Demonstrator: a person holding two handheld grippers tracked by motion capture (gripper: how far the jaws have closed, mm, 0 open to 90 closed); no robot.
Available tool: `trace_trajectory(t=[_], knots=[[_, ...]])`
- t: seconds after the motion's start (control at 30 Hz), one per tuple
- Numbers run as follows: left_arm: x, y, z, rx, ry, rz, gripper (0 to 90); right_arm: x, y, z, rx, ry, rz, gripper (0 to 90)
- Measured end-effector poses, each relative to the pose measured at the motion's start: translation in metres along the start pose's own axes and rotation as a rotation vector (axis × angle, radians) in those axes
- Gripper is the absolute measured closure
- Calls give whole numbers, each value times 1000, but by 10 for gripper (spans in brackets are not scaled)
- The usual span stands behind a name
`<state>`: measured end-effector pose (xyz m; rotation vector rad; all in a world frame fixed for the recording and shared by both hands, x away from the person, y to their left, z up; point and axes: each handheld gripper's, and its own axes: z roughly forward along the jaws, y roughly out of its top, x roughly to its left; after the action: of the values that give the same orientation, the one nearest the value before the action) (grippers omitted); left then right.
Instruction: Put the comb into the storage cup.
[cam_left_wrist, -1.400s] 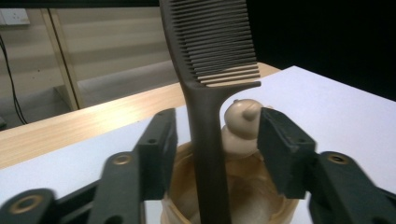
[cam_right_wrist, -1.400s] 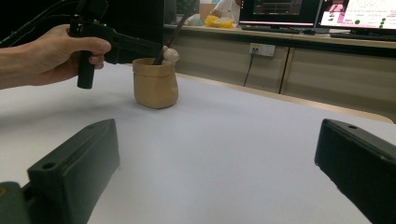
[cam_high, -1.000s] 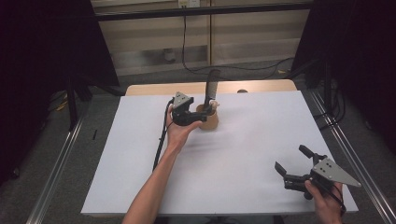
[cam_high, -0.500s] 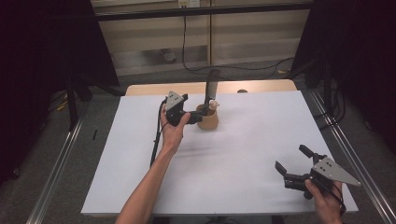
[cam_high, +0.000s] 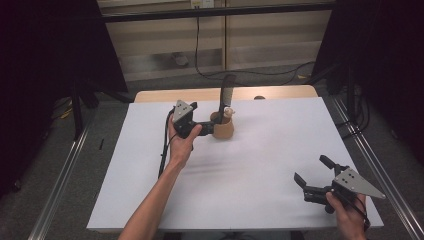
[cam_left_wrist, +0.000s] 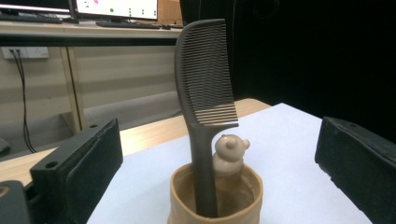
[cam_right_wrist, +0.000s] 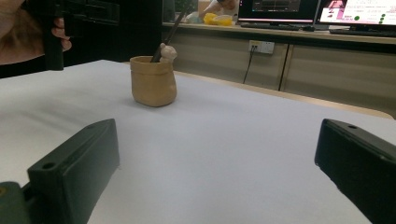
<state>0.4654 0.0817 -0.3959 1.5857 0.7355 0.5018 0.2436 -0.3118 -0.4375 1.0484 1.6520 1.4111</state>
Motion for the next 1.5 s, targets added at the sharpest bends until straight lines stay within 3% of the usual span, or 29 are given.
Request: trace_trajectory(t=[0.2, 0.4, 0.77, 1.0, 1.1, 1.13, 1.2, 1.43, 1.5], knots=[[1, 2, -13, -30, -4, 27, 11, 0, 0, 0, 2, -8, -2, 0], [1, 1, -19, -55, -11, -11, 10, 0, 0, 0, 4, -11, -7, 0], [-7, 4, -28, -49, 13, 66, 24, 0, 0, -2, 1, -14, -5, 0], [-4, 4, -34, -54, 14, 30, 29, 1, 1, -2, 1, -15, -8, 0], [-6, 4, -38, -53, 21, 32, 37, 0, 0, -2, 1, -20, -7, 0], [-6, 5, -39, -55, 17, 49, 39, 0, 0, -2, 5, -20, -6, 0], [-5, 6, -44, -72, 16, 31, 39, 0, 0, -1, 4, -17, -6, 0], [-4, 7, -60, -78, 20, 43, 38, 0, 0, -2, 3, -23, -4, 0], [-4, 4, -62, -83, 18, 25, 38, 0, 0, -2, 3, -25, -5, 0]])
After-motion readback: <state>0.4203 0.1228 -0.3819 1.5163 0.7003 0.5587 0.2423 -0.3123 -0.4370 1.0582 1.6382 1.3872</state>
